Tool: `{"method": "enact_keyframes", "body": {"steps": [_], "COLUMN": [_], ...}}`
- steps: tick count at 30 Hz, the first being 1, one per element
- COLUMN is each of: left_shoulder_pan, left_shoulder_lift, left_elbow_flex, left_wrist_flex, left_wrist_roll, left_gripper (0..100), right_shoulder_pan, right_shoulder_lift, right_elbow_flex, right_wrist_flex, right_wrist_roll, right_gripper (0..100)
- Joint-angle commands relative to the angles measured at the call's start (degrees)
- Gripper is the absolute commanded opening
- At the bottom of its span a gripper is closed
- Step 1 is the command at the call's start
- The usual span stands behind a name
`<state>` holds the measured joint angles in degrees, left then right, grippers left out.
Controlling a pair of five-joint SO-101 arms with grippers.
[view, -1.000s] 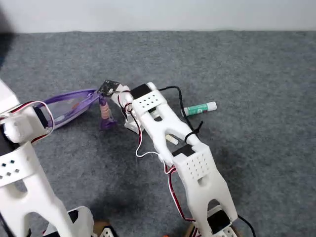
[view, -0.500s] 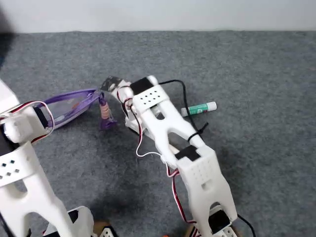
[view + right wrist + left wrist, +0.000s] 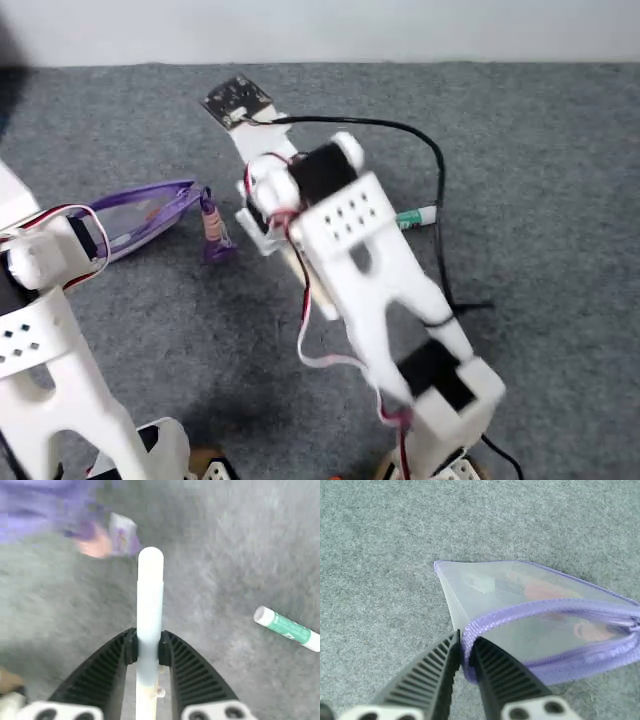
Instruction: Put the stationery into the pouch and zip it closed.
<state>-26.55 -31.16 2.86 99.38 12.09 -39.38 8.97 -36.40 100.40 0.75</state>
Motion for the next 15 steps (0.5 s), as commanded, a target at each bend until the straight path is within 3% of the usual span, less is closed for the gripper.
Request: {"method": "enact_keyframes", "body": {"steps": [1,7,15], "left_shoulder_pan": [-0.4,-0.4,-0.4], "left_shoulder_lift": [-0.6,-0.6,-0.6], "left_elbow_flex": [-3.2,-3.2,-3.2], "left_wrist_flex": [1.0,1.0,1.0], "left_wrist_roll": [-0.4,-0.4,-0.4], "left_gripper": [1,1,1], "right_shoulder_pan": [-4.4,-11.6,-12.3], "right_shoulder_lift": [-10.0,-19.4,-26.4], "right_elbow_flex": [-0.6,-0.6,-0.5], "right_wrist_flex": [2.3,-1.5,-10.9], "right_wrist_roll": [-5.4,-13.6,-19.5], "right_gripper": [0.8,0.8,0.8]}}
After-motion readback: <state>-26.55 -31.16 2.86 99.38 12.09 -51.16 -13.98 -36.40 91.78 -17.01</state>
